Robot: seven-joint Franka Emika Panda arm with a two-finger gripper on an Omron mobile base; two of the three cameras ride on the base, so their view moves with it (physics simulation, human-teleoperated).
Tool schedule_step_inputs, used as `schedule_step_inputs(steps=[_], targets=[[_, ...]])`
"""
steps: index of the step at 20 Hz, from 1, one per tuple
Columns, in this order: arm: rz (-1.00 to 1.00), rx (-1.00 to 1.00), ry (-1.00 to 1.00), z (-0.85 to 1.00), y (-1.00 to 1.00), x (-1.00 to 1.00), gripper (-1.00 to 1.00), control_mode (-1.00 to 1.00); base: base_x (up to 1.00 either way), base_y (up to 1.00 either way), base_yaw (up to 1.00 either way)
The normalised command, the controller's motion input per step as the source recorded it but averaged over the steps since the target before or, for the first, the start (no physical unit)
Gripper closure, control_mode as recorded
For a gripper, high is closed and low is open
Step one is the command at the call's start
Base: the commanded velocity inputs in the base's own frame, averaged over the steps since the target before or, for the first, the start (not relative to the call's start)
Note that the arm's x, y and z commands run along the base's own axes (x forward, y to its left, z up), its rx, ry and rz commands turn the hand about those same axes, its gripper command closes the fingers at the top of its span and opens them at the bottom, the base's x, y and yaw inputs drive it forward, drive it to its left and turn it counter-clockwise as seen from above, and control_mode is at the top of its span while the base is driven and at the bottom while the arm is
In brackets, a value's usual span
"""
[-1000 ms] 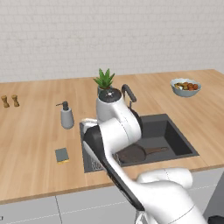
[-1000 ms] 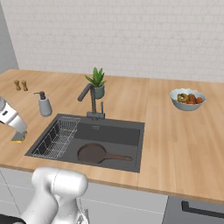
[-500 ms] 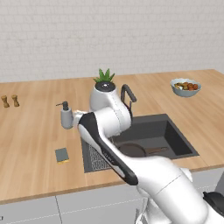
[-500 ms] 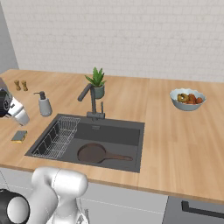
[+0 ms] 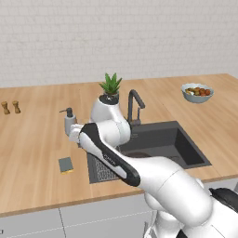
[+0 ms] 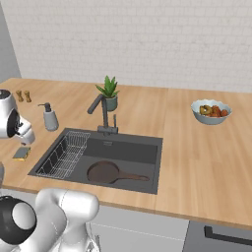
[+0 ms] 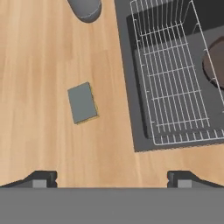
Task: Pick the pan and sponge and place them into the sink. Then turn on the water.
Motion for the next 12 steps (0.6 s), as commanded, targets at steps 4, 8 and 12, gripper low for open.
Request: schedule_step_inputs(steps=[4,8,12], targets=[[0.00,-0.16,0.00,-0.02,0.56,0.00,-1.00,-1.00,0.00,0.00,0.00],[0.00,-0.18,0.00,0.00,0.42,0.00,-1.00,-1.00,0.00,0.00,0.00],[0.00,-0.14,0.06,-0.01,0.10,0.00,-1.00,-1.00,0.00,0.00,0.00]])
